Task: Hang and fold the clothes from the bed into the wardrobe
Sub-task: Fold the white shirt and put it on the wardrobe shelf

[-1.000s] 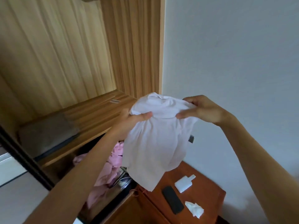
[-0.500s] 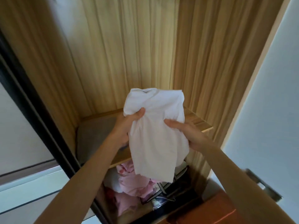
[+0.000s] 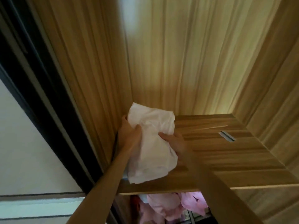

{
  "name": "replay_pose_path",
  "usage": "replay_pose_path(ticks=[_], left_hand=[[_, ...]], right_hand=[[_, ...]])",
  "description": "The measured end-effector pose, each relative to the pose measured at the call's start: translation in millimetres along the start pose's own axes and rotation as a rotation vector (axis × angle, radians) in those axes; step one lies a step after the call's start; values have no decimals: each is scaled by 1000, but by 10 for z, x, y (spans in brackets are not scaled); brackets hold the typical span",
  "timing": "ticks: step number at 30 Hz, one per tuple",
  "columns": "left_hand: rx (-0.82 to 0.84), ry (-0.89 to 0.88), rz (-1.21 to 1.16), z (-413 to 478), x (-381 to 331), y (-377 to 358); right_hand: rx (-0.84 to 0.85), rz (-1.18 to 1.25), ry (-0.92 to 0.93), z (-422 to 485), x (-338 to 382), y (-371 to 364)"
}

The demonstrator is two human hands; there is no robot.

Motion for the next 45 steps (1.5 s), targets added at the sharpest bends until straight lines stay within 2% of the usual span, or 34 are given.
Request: replay_pose_path(ticks=[2,5,6,8,10,12,13,15,18,23,26,30,32,36,39,41,45], left_hand=[[-8,-61,227,76,182,-126],[73,-207,611,72,635,-434],[111,-244,698,57,837,-557],[145,-291,817,7,1185,-791],[165,-265,899,-24,1375,-946],[127,-207,916,8,1397,-1046],[80,-195,896,3,1317,-1055],[24,-179,850,-24,1150,-1046],[2,-177,876,-40,1096,-1025],[51,-139,927,-125,1161,-962],[90,-138,845,-273,1204,-826],[45,-156,819,-535,1166,-567],[128,-100,822,-679,1179,-458],[169,-107,697,-1138,1111,-164],[135,-119,584,-1618,1129,116],[114,-97,540,-1958,1268,339],[141,-9,637,-2589,1849,832]], right_hand=[[65,-154,-55,251,-209,-181],[216,-671,-4,573,-491,-313],[190,-830,100,656,-509,-310],[82,-1040,428,740,-427,-349],[151,-1139,664,755,-459,-473],[307,-1266,742,812,-695,-586],[339,-1321,719,885,-840,-578],[354,-1354,623,1049,-1056,-486],[397,-1342,588,1225,-1144,-408],[402,-1371,563,1182,-1062,-429],[371,-1463,491,1057,-933,-497],[354,-1483,500,701,-727,-604],[353,-1496,530,490,-698,-644],[389,-1435,600,-58,-729,-753],[434,-1378,562,-559,-865,-850],[481,-1401,521,-912,-1005,-912],[607,-1434,494,-1590,-1338,-1159]])
Point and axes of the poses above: each hand's wrist, its own z-axis towards the middle knuckle, its own y-axis out of the back of the hand, x = y × z, the point moved 5 cm from there along z, towards the middle knuckle, and after that the axes turned 13 degrees about z, right-handed, at the moved point
